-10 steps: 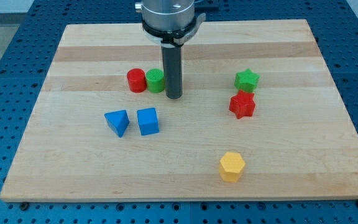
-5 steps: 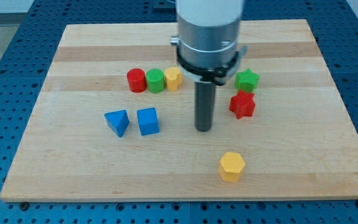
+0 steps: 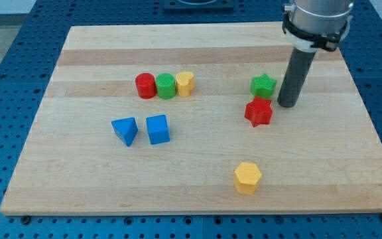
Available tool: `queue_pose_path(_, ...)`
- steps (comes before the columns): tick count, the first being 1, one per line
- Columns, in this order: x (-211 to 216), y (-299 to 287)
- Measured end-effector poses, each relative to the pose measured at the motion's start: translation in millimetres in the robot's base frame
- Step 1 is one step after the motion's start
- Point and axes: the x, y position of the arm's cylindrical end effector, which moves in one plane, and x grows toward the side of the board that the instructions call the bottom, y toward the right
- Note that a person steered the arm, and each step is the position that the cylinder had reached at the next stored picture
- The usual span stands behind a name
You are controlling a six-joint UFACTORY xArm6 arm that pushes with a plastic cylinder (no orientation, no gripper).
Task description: Move the green star closer to the yellow heart
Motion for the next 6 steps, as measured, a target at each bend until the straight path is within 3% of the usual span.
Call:
queue_pose_path(3,-32,-54)
queue_pose_path(6,-69,-40)
